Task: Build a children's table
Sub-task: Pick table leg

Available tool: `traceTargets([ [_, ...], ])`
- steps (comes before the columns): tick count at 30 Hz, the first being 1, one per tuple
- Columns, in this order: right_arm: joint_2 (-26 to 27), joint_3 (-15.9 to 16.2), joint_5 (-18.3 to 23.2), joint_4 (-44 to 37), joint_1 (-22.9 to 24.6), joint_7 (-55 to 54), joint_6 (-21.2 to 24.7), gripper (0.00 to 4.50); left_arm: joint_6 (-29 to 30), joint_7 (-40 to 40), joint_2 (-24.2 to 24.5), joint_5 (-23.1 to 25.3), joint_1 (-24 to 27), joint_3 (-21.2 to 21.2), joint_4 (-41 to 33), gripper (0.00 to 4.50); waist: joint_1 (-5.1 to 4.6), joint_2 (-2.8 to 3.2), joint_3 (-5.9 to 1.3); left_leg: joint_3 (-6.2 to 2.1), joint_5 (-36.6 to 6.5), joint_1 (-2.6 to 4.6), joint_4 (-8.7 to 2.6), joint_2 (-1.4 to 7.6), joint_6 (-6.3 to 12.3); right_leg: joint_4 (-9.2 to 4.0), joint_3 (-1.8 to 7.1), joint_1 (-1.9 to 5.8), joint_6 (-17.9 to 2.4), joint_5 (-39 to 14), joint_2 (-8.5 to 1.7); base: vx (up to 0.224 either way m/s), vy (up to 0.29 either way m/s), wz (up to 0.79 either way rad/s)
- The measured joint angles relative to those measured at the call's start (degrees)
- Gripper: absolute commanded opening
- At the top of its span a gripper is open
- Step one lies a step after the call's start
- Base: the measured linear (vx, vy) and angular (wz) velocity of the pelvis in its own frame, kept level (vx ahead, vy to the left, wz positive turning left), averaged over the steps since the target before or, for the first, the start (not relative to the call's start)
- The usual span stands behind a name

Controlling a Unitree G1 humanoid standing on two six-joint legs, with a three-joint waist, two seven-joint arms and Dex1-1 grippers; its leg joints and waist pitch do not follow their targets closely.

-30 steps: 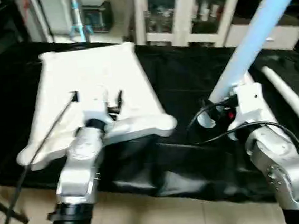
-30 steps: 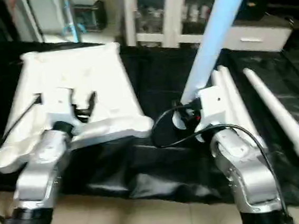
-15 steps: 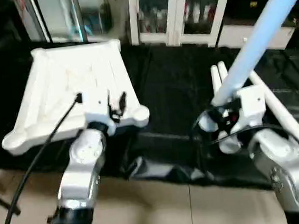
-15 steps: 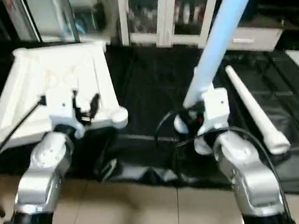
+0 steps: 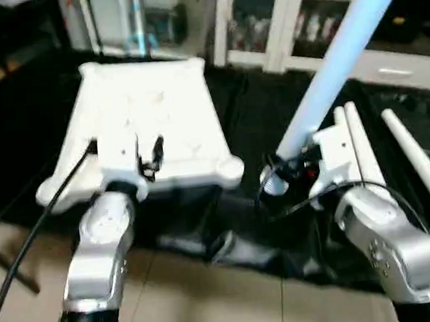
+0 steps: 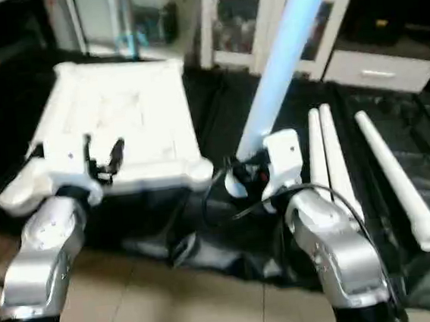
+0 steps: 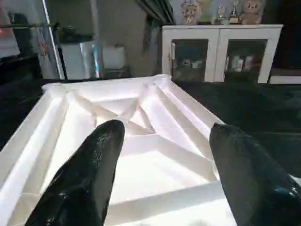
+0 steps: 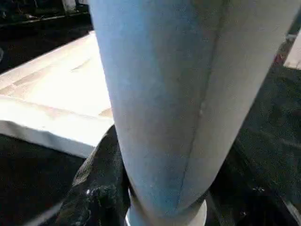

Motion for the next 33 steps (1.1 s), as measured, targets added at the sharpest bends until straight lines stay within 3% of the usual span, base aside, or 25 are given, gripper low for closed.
traceTargets([
  [1,-0.3,-0.1,-0.2,0.0,0.0,0.0,0.0,1.86,0.0,0.0,-0.1,0.0,0.0,-0.3,-0.3,3.3,-0.22,-0.6,-0.14,0.44,-0.3,0.42,-0.16,-0.6,0.01,-0.88,0.37,-1.54,0.5,0.9,-0.16,0.131,0.004,0.0],
  [2,-0.4,-0.1,-0.3,0.1,0.1,0.1,0.0,1.86,0.1,-0.1,-0.2,0.0,0.0,-0.5,-0.8,3.3,-0.32,-2.21,-0.19,1.56,-0.7,1.28,-0.66,-1.91,-0.16,-4.21,1.5,-2.3,-0.4,2.9,-0.78,0.064,-0.003,-0.01],
  [3,-0.4,-0.3,-0.3,0.2,0.1,0.0,-0.1,1.86,0.1,-0.1,-0.2,0.1,0.0,-0.7,-1.2,3.3,-0.18,-3.54,0.01,2.23,-1.2,1.8,-0.56,-2.86,-0.38,-5.14,2.8,-1.99,-1.4,7.2,-1.36,0.139,-0.041,0.05],
  [4,-0.7,-1.0,-0.4,0.7,0.5,-0.1,-0.1,1.86,0.5,-0.2,-0.9,0.1,0.1,-1.1,-1.1,3.3,0.17,-3.49,0.15,2.48,-1.9,2.25,0.04,-2.78,0.78,-4.85,3.45,-1.46,-1.6,6.8,-0.94,0.143,-0.074,0.12],
  [5,-1.2,-2.2,-0.6,1.7,0.5,-0.4,-0.1,1.86,0.7,-0.9,-1.3,0.0,0.1,-3.1,-1.2,3.3,1.32,-2.98,0.17,1.49,-2.8,1.83,2.1,-2.7,2.3,-5.4,3.62,-0.57,-1.8,6.5,-0.52,0.143,-0.074,0.12],
  [7,-1.3,-2.9,-0.8,2.2,0.5,-0.8,0.0,1.86,0.7,-1.5,-1.3,-0.2,0.1,-4.0,-1.2,3.3,2.89,-2.28,0.11,-0.02,-2.4,0.11,4.42,-2.4,1.67,-6.66,3.72,0.92,-2.1,6.4,0.12,0.143,-0.021,-0.01],
  [8,-1.3,-3.0,-0.8,2.1,0.4,-0.8,-0.1,1.86,0.7,-1.7,-1.1,-0.3,0.0,-3.9,-1.3,3.3,3.66,-1.59,0.17,-0.56,-1.7,-1.29,4.0,-1.64,0.5,-7.02,3.18,1.87,-2.2,6.1,0.27,0.144,0.005,-0.04],
  [10,-1.2,-3.1,-0.7,1.7,0.4,-0.7,0.0,1.86,0.8,-1.9,-1.0,-0.3,0.0,-3.7,-1.7,3.3,4.29,0.81,0.24,-0.34,2.2,-2.05,-0.26,1.18,-1.81,-7.4,1.53,3.26,-1.8,5.5,1.35,0.13,0.08,0.08],
  [11,-0.4,-2.6,-0.4,1.8,0.6,-0.6,0.1,1.86,0.9,-1.9,-0.6,-0.3,0.3,-3.4,-1.8,3.3,4.25,1.37,0.47,-0.16,2.3,-1.56,-0.07,1.49,-1.44,-7.25,1.16,3.43,-2.4,4.6,1.13,0.215,0.166,0.17],
  [13,0.0,-1.7,0.2,0.9,0.6,-0.1,0.1,1.86,1.0,-2.0,0.3,-0.3,0.5,-2.1,-1.6,3.3,3.82,1.1,0.4,0.1,1.5,-0.99,-0.48,0.85,-1.27,-4.13,1.48,2.28,-4.3,2.9,0.74,0.156,0.117,0.08],
  [14,0.0,-1.9,0.4,0.3,0.7,-0.1,0.1,1.86,1.1,-2.0,0.4,-0.3,0.7,-1.6,-1.6,3.3,3.88,1.08,0.37,1.35,0.9,-0.18,-0.79,0.96,-1.26,-1.99,1.34,0.91,-4.1,2.9,0.33,0.073,0.044,-0.02],
  [15,-0.1,-2.0,0.7,0.1,0.7,0.0,0.1,1.86,1.1,-2.1,0.4,-0.3,0.8,-1.6,-1.6,3.3,4.0,0.41,0.22,3.17,0.7,0.79,-1.4,1.11,-1.36,-1.71,1.21,-0.12,-3.6,3.2,-0.31,0.14,0.071,-0.24],
  [16,-0.2,-2.0,0.9,-0.1,0.7,0.2,0.1,1.86,1.1,-2.3,0.4,-0.3,0.8,-1.7,-1.6,3.3,3.88,-0.11,0.27,4.92,0.4,1.84,-1.94,1.23,-1.59,-2.18,1.08,-0.88,-3.3,3.7,-0.95,0.129,0.016,-0.49],
  [17,-0.3,-2.0,0.9,-0.1,0.8,0.4,0.1,1.86,1.1,-2.7,0.4,-0.3,0.8,-2.0,-1.8,3.3,3.65,-1.69,0.26,8.06,0.1,3.49,-2.82,1.23,-2.08,-4.59,1.09,-1.42,-4.1,4.1,-2.0,0.129,0.016,-0.49],
  [19,-1.3,-2.4,0.8,-0.2,1.8,0.5,0.1,1.86,1.3,-3.2,-0.1,-0.4,0.9,-3.0,-1.9,3.3,3.67,-2.63,0.34,10.1,-1.4,5.11,-2.47,1.37,-3.2,-4.57,3.35,-0.81,-2.5,5.7,-1.28,0.208,-0.071,-0.49],
  [20,-2.0,-3.4,0.7,0.0,2.8,0.5,0.2,1.86,1.5,-4.1,-1.0,-0.7,0.7,-4.8,-1.9,3.3,4.01,-1.98,0.19,6.07,-2.5,3.48,0.87,0.56,-1.63,-4.89,3.99,-0.26,-2.7,5.4,-0.36,0.255,-0.07,-0.47],
  [21,-2.2,-4.1,0.6,0.1,3.2,0.5,0.3,1.86,1.5,-4.7,-1.3,-1.1,0.8,-6.0,-2.4,3.3,4.13,-1.92,0.13,3.49,-2.2,1.42,3.87,-0.27,-1.22,-5.25,4.15,0.02,-2.9,5.3,0.07,0.249,-0.029,-0.33],
  [22,-2.3,-4.4,0.5,0.1,3.1,0.5,0.3,1.86,1.5,-5.4,-1.2,-1.6,0.8,-6.3,-2.6,3.3,4.09,-1.95,0.11,1.92,-1.3,-0.63,4.66,-0.83,-1.68,-5.51,4.1,0.15,-2.9,5.3,0.22,0.148,-0.039,-0.18],
  [23,-2.4,-4.3,0.6,0.0,2.9,0.8,0.3,1.86,1.5,-6.5,-0.9,-2.2,1.2,-6.2,-3.0,3.48,4.1,-1.77,0.0,0.71,1.4,-2.95,2.19,-0.7,-1.94,-5.37,3.65,0.28,-2.7,5.4,0.73,0.148,-0.039,-0.18],
  [24,-2.8,-4.1,0.8,-0.2,2.6,1.5,0.3,1.86,1.4,-8.0,-0.4,-3.2,1.8,-6.0,-3.7,3.58,4.13,-0.83,-0.31,0.29,4.5,-4.01,-1.89,0.23,-1.85,-5.26,2.48,0.35,-2.8,5.2,1.75,-0.061,-0.043,-0.15],
  [25,-2.8,-3.6,0.8,-0.4,2.5,2.1,0.3,1.86,1.2,-9.5,0.0,-4.3,2.5,-5.8,-4.3,3.58,4.45,0.11,-0.25,-0.39,7.4,-4.89,-2.94,1.26,-3.18,-4.94,1.31,0.46,-2.7,4.8,2.47,-0.152,-0.034,-0.26],
  [26,-3.0,-2.1,1.1,-0.6,2.5,3.6,0.3,1.86,0.8,-12.1,0.9,-6.1,4.2,-5.3,-4.5,3.76,4.36,0.07,-0.28,-0.69,7.3,-5.44,-2.28,2.26,-2.98,-4.97,0.83,0.49,-2.6,4.7,2.64,-0.152,-0.034,-0.26],
  [28,-3.9,-1.3,1.4,-1.5,2.7,5.5,0.3,1.86,0.6,-15.6,2.4,-7.9,5.8,-5.3,-4.4,3.85,4.49,0.01,-0.25,-0.38,7.0,-6.06,-2.08,2.33,-2.51,-5.26,0.99,0.05,-2.4,4.8,2.43,-0.011,-0.01,-0.09],
  [31,-6.3,-1.6,2.6,-1.6,2.4,8.4,0.3,1.86,0.6,-22.0,7.2,-8.3,5.5,-7.2,-4.3,4.13,4.95,0.15,-0.11,1.47,7.0,-5.72,-2.51,2.54,-2.14,-5.63,1.28,0.19,-2.4,4.8,1.83,-0.023,0.04,0.01],
  [33,-7.3,-2.4,3.4,-1.6,2.2,10.1,0.3,1.86,0.6,-25.4,9.5,-8.4,5.2,-7.6,-3.5,4.3,4.82,0.16,0.14,2.7,6.9,-4.81,-2.96,2.64,-2.22,-6.11,1.51,0.83,-2.1,5.1,1.38,-0.051,0.06,0.01],
])
